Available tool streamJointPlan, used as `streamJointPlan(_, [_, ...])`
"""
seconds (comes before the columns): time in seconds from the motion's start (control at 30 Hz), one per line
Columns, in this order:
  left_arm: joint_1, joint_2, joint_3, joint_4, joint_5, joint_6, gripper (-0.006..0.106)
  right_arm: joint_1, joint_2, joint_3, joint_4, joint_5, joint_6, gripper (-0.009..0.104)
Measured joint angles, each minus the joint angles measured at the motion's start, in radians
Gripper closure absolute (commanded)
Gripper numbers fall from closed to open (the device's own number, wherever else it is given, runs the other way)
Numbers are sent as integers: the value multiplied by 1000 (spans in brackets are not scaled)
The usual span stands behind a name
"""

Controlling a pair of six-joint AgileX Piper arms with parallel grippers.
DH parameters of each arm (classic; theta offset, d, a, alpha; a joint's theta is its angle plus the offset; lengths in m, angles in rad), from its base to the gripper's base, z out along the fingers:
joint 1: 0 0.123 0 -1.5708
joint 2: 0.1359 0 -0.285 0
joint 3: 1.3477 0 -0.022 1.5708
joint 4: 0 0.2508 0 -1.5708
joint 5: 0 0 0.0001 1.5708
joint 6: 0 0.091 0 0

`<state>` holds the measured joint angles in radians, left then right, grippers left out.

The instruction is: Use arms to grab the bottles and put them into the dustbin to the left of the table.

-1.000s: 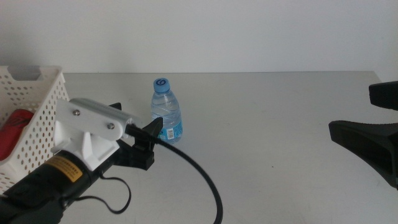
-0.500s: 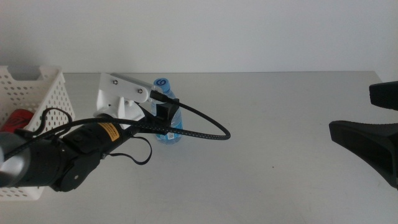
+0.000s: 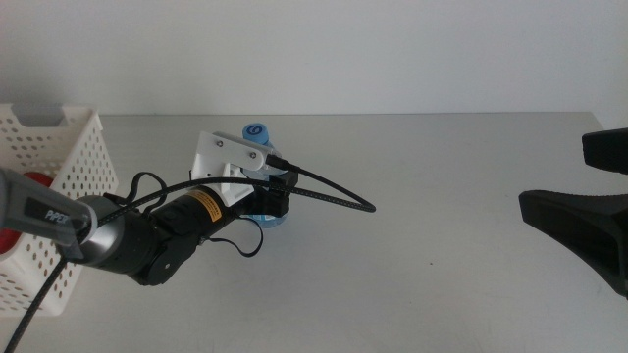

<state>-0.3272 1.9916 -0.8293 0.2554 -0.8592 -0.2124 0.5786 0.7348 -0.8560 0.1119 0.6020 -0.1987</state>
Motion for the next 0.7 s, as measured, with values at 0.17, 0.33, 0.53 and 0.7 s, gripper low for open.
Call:
streamJointPlan(0.17, [0,23,-23,2,32,4,60,0,0,0,0,0,1,31])
streamJointPlan(0.33, [0,-22,-24,34,136,5,90,0,0,0,0,0,1,31])
streamJointPlan(0.53, [-1,-202,-34,22,472,4,99,0,0,0,0,1,1,31])
streamJointPlan(0.7, [8,-381,-183,1,902,-1,99,0,0,0,0,1,1,31])
